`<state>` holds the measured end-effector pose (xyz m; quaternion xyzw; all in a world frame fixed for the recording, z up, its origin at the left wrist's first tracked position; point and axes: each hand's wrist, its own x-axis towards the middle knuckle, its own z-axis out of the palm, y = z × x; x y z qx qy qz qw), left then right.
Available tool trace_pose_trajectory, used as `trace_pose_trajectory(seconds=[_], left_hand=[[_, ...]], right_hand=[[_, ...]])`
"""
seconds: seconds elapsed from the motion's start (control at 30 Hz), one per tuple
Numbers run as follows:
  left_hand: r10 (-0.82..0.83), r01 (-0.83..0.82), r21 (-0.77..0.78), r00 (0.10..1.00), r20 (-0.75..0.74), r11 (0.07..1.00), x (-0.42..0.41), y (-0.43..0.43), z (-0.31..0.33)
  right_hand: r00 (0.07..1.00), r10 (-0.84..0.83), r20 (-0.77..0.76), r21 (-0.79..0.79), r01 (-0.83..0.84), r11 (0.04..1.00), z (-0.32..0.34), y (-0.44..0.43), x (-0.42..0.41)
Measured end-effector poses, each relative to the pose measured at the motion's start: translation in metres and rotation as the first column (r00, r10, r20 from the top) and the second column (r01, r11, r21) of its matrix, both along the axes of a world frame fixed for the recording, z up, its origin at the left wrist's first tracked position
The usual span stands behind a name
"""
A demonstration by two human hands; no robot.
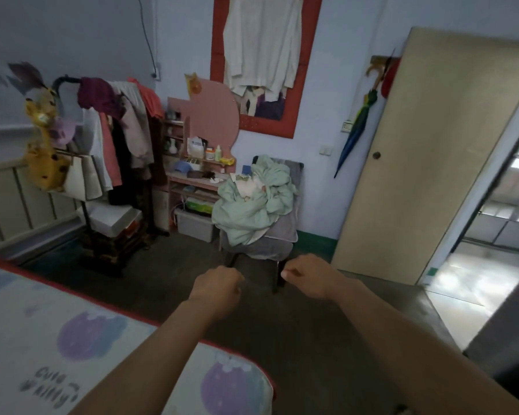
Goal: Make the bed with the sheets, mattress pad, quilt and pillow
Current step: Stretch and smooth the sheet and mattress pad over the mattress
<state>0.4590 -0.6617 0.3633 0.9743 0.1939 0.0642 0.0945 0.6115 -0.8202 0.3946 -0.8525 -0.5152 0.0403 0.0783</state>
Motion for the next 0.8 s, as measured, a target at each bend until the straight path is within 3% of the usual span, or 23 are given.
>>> trace_pose_trajectory(seconds=[0.3, 0.57, 0.8], left_hand=[[0.010, -0.010, 0.014, 1.000, 0.014, 1.000, 0.204, 0.024, -0.020], [0.034, -0.037, 0.039, 0.997, 0.076, 0.999, 0.398, 0.058, -0.007], [0.032, -0.037, 0.028, 0.990, 0.135, 0.999, 0.519, 0.106, -0.017]], right_hand=[[0.999, 0.016, -0.047, 0.038, -0.014, 0.999, -0.030, 0.019, 0.199], [0.997, 0.053, -0.064, 0.055, -0.050, 0.997, -0.015, 0.061, 0.393], [0.998, 0.035, -0.052, 0.064, -0.032, 0.997, -0.032, 0.104, 0.525]])
